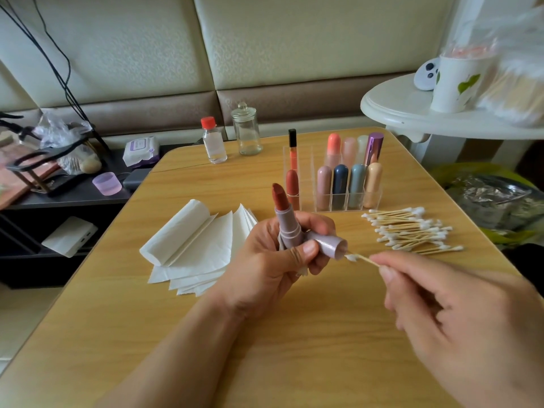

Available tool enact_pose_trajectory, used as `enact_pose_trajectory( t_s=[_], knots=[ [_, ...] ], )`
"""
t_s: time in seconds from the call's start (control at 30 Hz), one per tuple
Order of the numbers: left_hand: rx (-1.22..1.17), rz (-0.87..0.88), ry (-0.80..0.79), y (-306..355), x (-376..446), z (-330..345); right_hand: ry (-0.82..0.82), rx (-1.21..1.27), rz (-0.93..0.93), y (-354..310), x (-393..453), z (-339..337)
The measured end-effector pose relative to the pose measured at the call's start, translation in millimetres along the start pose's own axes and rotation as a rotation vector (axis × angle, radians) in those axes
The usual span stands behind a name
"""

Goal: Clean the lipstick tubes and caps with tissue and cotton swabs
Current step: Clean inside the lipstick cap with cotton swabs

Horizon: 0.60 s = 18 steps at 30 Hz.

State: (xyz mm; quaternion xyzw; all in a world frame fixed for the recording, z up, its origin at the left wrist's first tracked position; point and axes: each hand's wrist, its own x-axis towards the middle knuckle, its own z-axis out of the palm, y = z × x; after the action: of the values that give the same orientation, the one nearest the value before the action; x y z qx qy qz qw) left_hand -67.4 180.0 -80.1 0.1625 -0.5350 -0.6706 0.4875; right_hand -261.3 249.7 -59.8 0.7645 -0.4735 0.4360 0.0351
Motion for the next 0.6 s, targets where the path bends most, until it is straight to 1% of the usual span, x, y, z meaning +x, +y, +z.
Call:
enact_pose_trajectory(
  t_s=[0.1, 0.17, 0.23, 0.33, 0.4, 0.43, 0.47, 0.6],
  knots=[
    [0.001, -0.004, 0.008, -0.7, 0.5, 1.7, 0.068, -0.160, -0.141, 2.1, -3.6, 3.8],
    [0.013, 0.003, 0.017, -1.1, 0.6, 1.4, 0.049, -0.159, -0.184, -0.1, -9.2, 8.5],
    [0.037, 0.001, 0.026, -1.2, 0.4, 0.5, -0.036, -0.039, -0.106, -3.3, -11.2, 8.5],
    [0.078, -0.008, 0.035, -1.8, 0.2, -1.3, -0.155, 0.251, 0.079, -10.3, -5.0, 1.3],
    [0.094, -0.016, 0.026, -1.5, 0.2, -2.0, -0.166, 0.500, 0.182, -10.1, 0.5, -1.6],
    [0.096, -0.019, 0.021, -1.1, 0.1, -2.2, -0.151, 0.563, 0.204, -9.0, 2.8, -2.4],
    [0.100, -0.020, 0.020, -1.1, 0.3, -2.2, -0.125, 0.530, 0.190, -6.8, 3.7, -3.5],
    [0.092, -0.009, 0.053, -2.3, 0.9, 0.2, 0.000, 0.012, 0.014, -1.0, -4.6, 2.3]
  ],
)
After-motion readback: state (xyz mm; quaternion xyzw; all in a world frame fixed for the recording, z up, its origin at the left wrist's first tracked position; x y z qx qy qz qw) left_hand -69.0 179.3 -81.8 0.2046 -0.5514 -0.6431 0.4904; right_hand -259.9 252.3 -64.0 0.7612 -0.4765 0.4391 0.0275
